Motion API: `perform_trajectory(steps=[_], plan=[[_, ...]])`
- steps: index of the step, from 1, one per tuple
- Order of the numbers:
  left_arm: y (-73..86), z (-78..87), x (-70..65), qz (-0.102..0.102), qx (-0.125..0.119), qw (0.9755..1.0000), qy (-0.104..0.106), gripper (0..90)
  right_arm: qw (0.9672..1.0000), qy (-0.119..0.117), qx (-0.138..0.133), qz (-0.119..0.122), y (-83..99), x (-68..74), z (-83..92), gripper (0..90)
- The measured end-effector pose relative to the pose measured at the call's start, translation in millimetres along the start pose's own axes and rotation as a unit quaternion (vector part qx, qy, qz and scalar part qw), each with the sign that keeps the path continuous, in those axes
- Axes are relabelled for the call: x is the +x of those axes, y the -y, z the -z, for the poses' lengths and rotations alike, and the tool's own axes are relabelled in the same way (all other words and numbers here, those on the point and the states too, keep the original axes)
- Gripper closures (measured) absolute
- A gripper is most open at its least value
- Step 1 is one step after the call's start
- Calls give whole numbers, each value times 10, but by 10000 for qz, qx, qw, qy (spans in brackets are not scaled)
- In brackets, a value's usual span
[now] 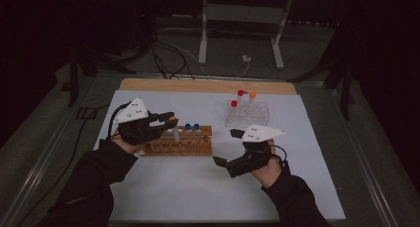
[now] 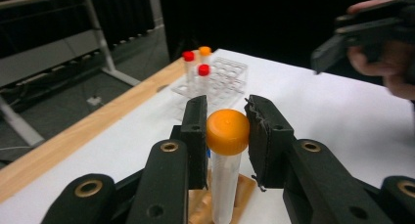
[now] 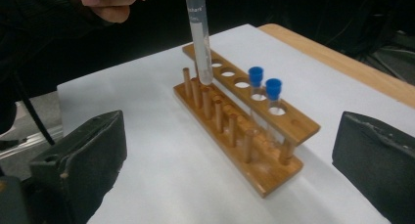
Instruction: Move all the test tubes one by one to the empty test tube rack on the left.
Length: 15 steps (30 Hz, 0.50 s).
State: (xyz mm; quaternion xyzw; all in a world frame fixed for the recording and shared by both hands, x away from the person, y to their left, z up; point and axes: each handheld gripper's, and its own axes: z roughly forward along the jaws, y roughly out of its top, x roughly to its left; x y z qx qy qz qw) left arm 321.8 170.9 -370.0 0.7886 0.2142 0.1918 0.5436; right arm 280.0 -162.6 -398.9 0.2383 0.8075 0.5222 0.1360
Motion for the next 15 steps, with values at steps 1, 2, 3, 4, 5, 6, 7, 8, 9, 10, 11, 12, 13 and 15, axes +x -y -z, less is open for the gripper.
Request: perform_trajectory(steps=[1,2,3,4,5,6,7,8,9,10,11,12,13,15], plan=[[-6,-15,30,17,21,10000,-18,720,10000,-7,-16,-1,-3,-1,11,0],[-8,-27,42,9,30,10000,-63,720,10000,14,-31,11,-6,-6,26,0],[-8,-45,63,16,19,9999,-104,720,10000,34,-32,13,-8,-7,33,0],[-7,-65,91,38,28,9999,-120,720,10000,31,-44,27,-10,-9,43,0],[-6,-79,105,49,26,9999,-157,720,10000,56,-50,43,-11,-11,55,0],[0,-99,131,77,7,9998,-173,720,10000,65,-46,51,-12,-11,61,0],[8,-116,151,101,-15,9998,-195,720,9999,60,-49,80,-11,-13,70,0],[13,-129,165,97,-4,9997,-233,720,9999,73,-66,73,-10,-15,77,0],[28,-149,192,168,-39,9996,-201,720,9999,74,-62,63,-8,-18,81,0],[40,-168,211,218,-64,9995,-212,720,9999,81,-49,70,-5,-23,85,0],[48,-184,217,192,-38,9995,-259,720,9999,92,-51,58,-2,-28,88,0],[63,-208,233,190,-4,9994,-279,720,9999,84,-54,53,1,-32,89,0],[78,-225,243,207,-4,9993,-315,720,9999,78,-46,60,7,-35,92,0],[113,-263,262,227,16,9992,-326,721,9999,87,-50,60,16,-38,92,0]])
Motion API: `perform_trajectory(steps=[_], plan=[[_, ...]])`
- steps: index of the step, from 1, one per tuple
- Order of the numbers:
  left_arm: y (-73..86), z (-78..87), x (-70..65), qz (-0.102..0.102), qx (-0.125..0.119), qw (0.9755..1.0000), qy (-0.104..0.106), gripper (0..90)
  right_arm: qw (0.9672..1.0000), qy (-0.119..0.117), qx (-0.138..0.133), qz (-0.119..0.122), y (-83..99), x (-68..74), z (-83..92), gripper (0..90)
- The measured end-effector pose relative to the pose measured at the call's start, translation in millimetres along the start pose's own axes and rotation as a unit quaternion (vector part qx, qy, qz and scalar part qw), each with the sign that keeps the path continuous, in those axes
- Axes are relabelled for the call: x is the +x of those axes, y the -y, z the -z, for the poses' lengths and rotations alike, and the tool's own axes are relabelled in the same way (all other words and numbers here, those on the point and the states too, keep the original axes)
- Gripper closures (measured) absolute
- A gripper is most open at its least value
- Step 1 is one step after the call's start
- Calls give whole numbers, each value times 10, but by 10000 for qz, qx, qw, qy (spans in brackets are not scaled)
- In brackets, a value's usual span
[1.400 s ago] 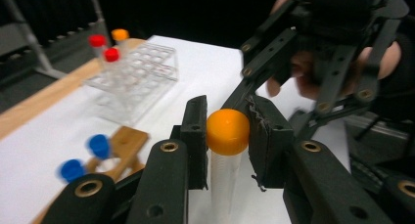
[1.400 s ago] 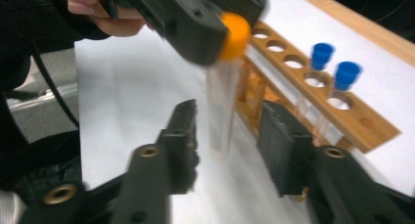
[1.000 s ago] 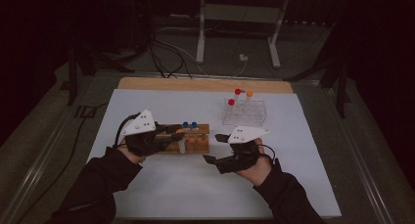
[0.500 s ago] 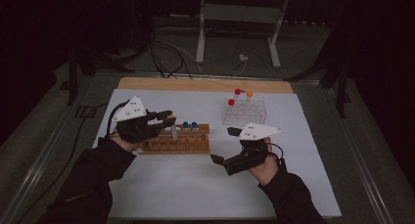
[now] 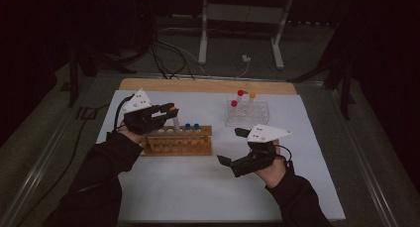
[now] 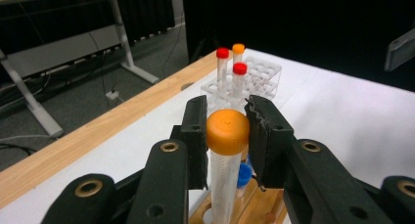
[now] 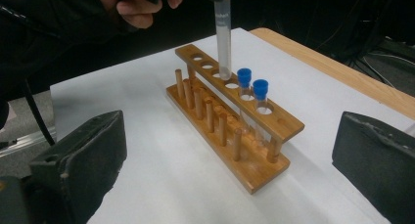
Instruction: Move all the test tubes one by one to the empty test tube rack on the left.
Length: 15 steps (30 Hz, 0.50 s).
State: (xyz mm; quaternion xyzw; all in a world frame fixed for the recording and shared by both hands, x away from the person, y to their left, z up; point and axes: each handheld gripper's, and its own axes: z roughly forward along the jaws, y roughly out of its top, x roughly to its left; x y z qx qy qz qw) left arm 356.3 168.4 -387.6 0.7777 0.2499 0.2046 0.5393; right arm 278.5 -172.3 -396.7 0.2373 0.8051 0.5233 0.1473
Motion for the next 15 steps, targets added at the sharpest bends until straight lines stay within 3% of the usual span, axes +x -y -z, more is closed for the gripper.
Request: perform_trajectory(steps=[15], plan=[[306,-222,39,235,197,9995,13,720,10000,-59,29,-34,82,-12,-22,0]])
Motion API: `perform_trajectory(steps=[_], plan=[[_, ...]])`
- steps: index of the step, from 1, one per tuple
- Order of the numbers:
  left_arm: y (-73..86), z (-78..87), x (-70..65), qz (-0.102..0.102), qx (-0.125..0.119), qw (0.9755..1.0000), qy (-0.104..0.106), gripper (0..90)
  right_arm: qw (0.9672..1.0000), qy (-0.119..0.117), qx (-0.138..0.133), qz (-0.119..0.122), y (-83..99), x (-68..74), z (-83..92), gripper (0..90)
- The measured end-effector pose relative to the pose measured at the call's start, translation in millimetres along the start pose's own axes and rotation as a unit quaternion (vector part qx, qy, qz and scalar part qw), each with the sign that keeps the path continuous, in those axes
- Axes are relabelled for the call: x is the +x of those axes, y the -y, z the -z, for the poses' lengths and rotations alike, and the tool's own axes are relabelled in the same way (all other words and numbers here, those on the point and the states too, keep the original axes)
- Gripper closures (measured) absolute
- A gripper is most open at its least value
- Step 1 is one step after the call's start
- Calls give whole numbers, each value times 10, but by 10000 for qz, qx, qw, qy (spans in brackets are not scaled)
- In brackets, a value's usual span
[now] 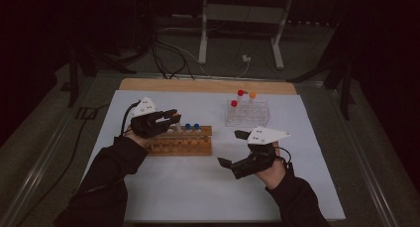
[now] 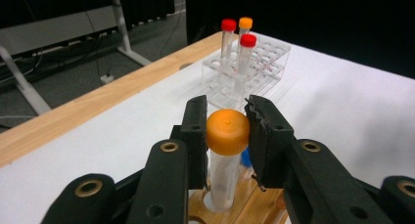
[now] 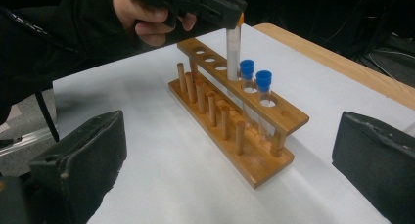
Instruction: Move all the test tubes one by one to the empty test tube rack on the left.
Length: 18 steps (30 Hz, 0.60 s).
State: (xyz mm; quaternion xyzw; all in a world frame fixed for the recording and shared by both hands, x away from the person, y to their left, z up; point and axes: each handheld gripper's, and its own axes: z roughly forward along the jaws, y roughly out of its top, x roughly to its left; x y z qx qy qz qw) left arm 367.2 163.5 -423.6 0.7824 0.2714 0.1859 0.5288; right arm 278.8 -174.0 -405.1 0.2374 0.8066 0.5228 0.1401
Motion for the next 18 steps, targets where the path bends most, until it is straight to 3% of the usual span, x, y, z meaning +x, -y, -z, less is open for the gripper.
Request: perform_trajectory(steps=[18], plan=[[222,-156,2,78,295,9995,22,720,10000,-20,32,29,23,-11,19,0]])
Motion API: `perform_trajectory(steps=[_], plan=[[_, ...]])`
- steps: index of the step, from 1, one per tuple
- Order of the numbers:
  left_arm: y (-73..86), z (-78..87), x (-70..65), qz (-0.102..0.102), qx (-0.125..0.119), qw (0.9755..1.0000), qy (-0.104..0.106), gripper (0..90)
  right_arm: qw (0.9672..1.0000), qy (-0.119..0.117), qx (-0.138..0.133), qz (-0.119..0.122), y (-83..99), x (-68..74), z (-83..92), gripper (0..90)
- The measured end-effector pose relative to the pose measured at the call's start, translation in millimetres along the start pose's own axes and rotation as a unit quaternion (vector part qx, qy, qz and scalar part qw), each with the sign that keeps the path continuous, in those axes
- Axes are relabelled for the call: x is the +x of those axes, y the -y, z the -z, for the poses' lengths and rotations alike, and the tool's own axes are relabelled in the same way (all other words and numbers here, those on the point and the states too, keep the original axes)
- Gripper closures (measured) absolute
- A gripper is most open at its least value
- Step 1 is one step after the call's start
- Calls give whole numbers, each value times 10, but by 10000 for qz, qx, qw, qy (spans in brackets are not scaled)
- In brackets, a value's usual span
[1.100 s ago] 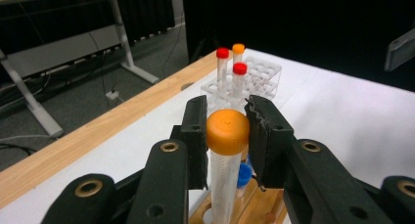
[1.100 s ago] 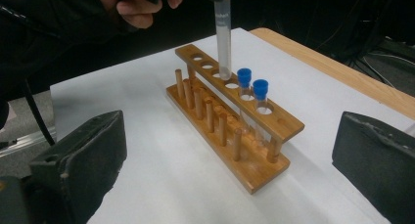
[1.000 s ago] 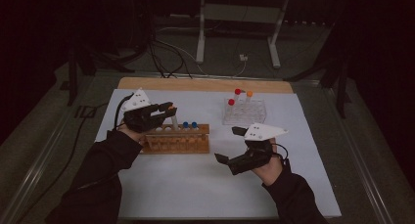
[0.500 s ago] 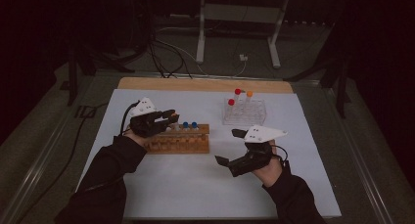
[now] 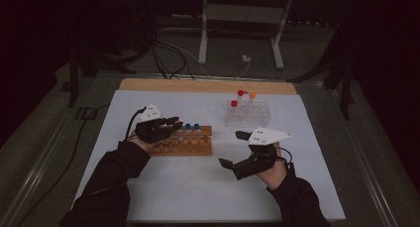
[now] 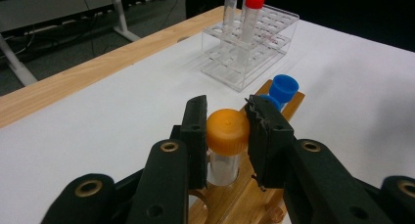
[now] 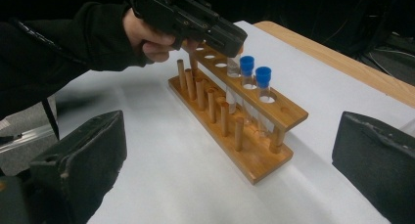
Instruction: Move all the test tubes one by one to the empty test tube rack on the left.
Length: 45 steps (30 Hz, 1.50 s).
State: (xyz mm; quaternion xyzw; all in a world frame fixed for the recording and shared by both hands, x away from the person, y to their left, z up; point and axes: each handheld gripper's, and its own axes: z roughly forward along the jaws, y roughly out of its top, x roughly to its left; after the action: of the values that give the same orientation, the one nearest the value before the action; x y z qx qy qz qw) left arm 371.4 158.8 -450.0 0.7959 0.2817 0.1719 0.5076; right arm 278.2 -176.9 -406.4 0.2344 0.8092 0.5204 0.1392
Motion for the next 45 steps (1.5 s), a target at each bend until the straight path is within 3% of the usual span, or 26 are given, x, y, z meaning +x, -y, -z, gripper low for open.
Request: perform_trajectory(steps=[4,15,18,20,26,28,35,45], plan=[[14,-7,-12,-93,12,9999,-37,719,10000,-11,1,-6,-1,-1,-1,0],[-3,5,4,-84,101,9999,51,704,10000,-12,-33,6,-27,-16,25,0],[-8,43,4,-17,34,9999,143,581,10000,-5,-38,9,-46,-28,44,0],[-24,83,-5,-18,-6,10000,97,502,10000,-5,-62,21,-67,-42,67,0],[-100,292,-60,52,-148,9998,103,243,9999,70,-156,9,-134,-109,143,0],[-113,368,-91,88,-179,9996,194,171,9998,96,-197,2,-156,-151,165,0],[-38,585,-221,122,-210,9986,465,34,9992,286,-293,-42,-223,-325,226,0],[197,757,-379,126,-169,9985,512,25,9965,709,-368,-263,-246,-697,242,0]])
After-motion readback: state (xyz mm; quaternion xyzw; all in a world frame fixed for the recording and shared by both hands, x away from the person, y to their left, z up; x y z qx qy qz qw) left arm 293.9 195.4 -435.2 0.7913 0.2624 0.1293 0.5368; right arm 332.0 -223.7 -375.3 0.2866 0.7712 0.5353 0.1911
